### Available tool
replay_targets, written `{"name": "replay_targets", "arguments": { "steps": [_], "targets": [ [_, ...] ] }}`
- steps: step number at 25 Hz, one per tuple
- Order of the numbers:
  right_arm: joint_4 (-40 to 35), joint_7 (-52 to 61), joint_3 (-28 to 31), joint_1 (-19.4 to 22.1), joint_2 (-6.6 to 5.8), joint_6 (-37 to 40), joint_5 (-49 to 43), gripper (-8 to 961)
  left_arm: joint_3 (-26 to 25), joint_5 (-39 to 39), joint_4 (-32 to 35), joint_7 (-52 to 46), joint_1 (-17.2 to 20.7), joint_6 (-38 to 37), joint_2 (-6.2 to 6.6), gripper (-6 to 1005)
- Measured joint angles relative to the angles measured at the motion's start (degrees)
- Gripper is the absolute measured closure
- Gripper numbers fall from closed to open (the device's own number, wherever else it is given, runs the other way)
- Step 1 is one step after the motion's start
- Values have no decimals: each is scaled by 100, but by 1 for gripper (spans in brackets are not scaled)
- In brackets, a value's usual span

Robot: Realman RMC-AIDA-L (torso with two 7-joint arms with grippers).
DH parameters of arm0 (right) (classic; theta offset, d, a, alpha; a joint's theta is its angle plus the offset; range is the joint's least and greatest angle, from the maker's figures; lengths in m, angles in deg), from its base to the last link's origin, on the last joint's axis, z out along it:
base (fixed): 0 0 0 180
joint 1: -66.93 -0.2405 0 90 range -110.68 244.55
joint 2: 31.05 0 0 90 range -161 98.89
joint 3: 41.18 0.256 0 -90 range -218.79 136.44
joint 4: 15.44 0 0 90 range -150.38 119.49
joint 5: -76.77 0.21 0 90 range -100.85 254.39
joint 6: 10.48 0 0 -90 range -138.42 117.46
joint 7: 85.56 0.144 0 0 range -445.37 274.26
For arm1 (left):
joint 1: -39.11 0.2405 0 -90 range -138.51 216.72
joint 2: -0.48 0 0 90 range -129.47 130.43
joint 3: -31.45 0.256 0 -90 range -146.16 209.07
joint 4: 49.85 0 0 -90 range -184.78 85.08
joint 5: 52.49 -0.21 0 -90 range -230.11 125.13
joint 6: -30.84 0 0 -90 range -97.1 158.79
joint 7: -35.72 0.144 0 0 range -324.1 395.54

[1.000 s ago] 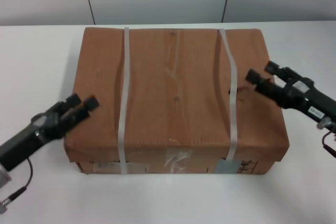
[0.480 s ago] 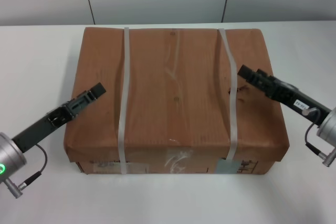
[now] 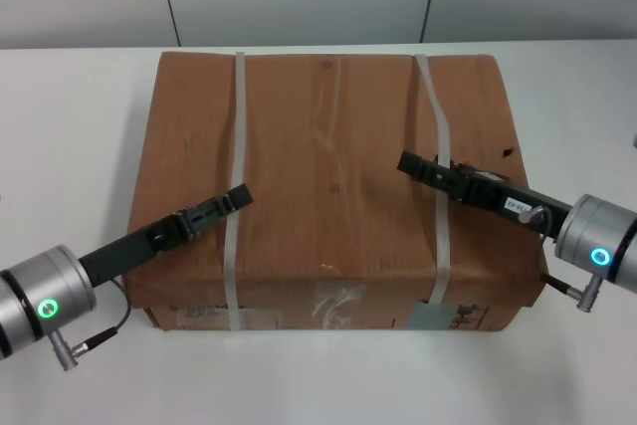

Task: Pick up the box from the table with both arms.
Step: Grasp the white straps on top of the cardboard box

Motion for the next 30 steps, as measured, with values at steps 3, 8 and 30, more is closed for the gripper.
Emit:
{"name": "replay_targets", "arguments": {
  "steps": [3, 8, 30],
  "targets": [
    [-4, 13, -120, -60, 0, -40, 6, 134, 3, -49, -20, -6, -68, 3, -12, 172],
    [-4, 19, -174, -114, 0, -49, 9, 137, 99, -62, 1, 15, -132, -3, -37, 173],
    [-9, -31, -575, -368, 0, -227, 35, 155, 795, -26, 22, 45, -477, 268, -50, 270]
  ]
}}
